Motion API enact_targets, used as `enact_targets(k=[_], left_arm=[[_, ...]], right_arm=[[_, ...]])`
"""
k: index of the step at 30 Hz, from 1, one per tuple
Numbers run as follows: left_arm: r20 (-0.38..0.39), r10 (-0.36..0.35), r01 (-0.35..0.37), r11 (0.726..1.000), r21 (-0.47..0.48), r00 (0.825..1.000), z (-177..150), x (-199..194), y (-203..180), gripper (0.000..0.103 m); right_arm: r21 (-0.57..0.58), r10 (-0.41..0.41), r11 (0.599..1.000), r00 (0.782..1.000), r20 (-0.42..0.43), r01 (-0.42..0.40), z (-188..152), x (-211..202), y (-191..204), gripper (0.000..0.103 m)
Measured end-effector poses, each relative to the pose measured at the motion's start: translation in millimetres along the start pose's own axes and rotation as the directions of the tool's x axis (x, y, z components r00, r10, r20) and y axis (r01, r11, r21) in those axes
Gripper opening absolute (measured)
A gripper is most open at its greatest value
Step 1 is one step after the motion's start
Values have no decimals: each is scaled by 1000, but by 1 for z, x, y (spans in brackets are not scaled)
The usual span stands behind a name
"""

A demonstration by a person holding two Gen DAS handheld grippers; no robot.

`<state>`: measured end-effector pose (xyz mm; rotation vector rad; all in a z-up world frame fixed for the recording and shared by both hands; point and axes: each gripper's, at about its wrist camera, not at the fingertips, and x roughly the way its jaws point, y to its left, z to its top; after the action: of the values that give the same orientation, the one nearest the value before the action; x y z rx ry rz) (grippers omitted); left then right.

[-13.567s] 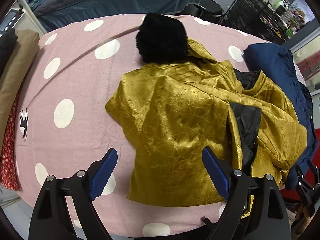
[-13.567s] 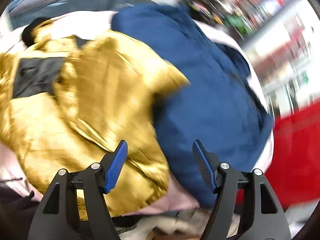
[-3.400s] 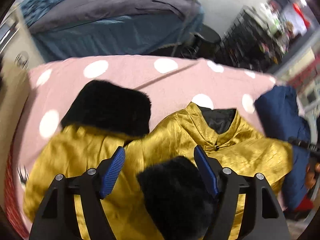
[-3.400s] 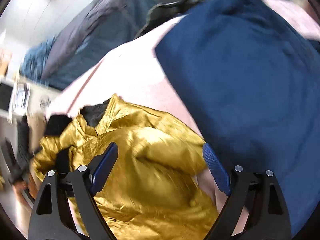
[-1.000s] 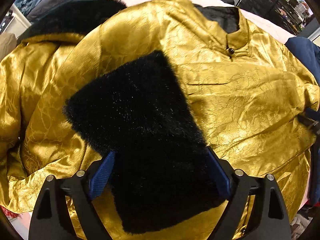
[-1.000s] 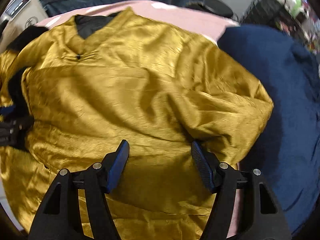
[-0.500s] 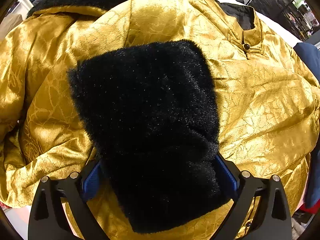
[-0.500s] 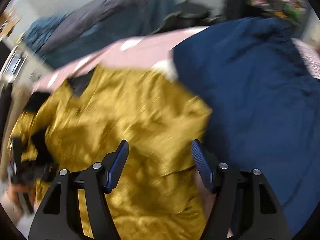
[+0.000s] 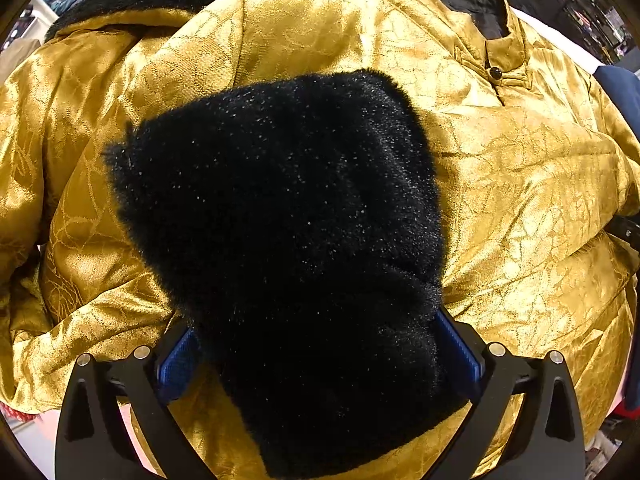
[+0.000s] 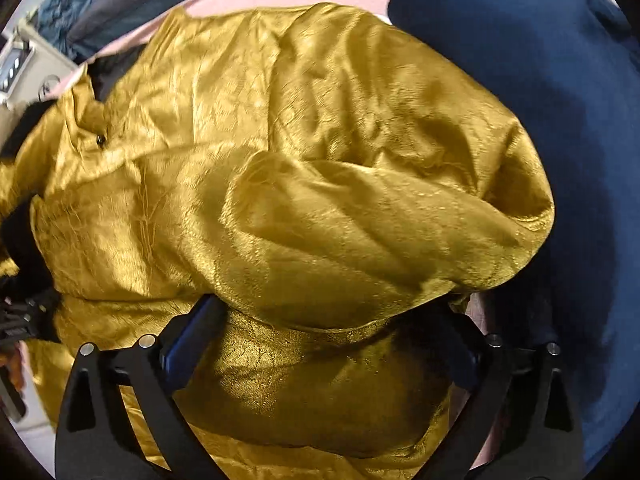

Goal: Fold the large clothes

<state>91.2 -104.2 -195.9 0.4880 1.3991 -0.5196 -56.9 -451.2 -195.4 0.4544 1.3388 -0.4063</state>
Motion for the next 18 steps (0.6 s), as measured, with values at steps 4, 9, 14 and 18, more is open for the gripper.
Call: enact_targets(k=[4, 9, 14, 18], left_arm=[[12, 2, -2, 1000, 2, 1000, -8, 0, -3, 98], [22, 8, -9, 1000, 11, 1000, -21, -3, -11, 98], [43, 11, -12, 1000, 11, 999, -24, -10, -18, 98], [64, 27, -27, 1000, -4, 998, -31, -23, -32, 97]], right_arm=[[56, -58, 997, 997, 56, 55, -12, -27, 6, 96], [107, -37, 994, 996, 82, 28, -44, -52, 18, 96], [33, -46, 998, 997, 65, 44, -85, -61, 38, 96], [2, -36, 999, 999, 35, 36, -112, -60, 50, 96]])
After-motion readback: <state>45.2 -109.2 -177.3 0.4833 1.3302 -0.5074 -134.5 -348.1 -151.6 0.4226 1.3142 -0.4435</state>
